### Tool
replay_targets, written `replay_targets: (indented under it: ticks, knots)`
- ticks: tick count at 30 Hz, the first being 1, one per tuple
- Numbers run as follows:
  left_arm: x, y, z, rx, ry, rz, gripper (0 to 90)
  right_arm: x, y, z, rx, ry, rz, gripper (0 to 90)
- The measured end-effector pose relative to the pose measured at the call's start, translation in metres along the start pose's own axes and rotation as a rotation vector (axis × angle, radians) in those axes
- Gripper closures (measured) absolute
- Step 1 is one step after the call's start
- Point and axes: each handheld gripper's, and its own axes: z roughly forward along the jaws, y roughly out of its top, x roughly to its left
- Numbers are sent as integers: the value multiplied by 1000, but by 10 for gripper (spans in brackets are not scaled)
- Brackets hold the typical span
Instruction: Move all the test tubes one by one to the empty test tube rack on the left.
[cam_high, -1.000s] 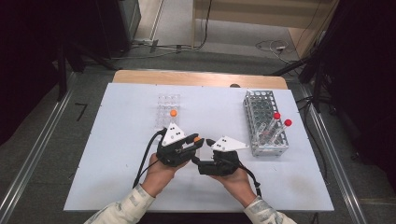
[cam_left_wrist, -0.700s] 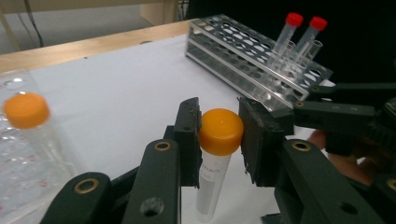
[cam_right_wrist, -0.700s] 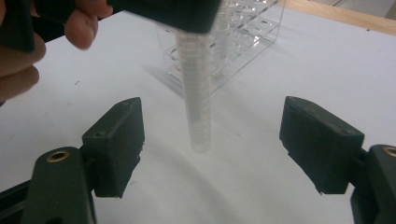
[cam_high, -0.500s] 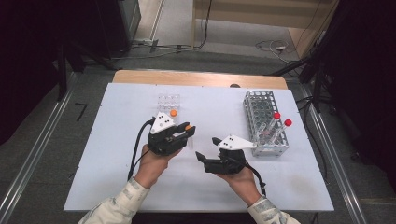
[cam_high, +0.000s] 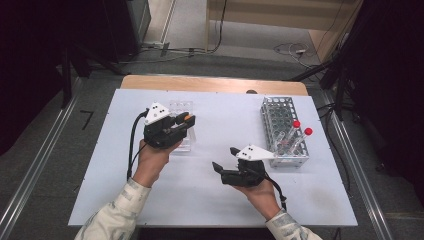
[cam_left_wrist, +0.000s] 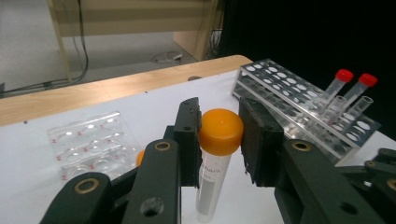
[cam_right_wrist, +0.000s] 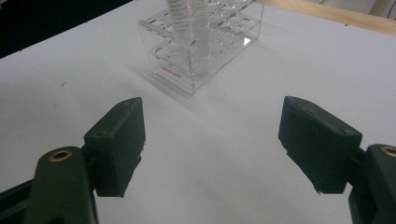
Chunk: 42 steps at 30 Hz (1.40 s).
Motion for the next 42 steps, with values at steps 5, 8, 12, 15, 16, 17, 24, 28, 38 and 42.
replay_targets:
  ticks: [5,8,12,15,16,17,24,28,38,42]
  knots:
    - [7,4,1,3,36,9,697,-2,0,-1,-3,-4,3,218]
    - [10,6,0,1,53,10,697,-2,0,-2,-4,-6,2,218]
    - [14,7,2,4,76,11,697,-2,0,-2,-7,-7,2,218]
    - [15,6,4,4,93,17,697,-1,0,-2,-6,-6,1,219]
    - [15,5,4,4,95,17,696,-1,0,-2,-5,-6,1,219]
    - [16,4,5,5,98,19,696,-1,0,-2,-5,-6,1,219]
    - [15,-3,9,8,104,22,697,-1,0,-2,-4,-4,2,221]
    - [12,-4,12,16,110,39,696,-1,0,-2,-3,-7,0,224]
    - [8,-20,21,46,137,64,695,0,-1,-1,0,-11,-9,224]
    - [8,-24,24,58,145,72,694,0,-1,-1,3,-11,-10,224]
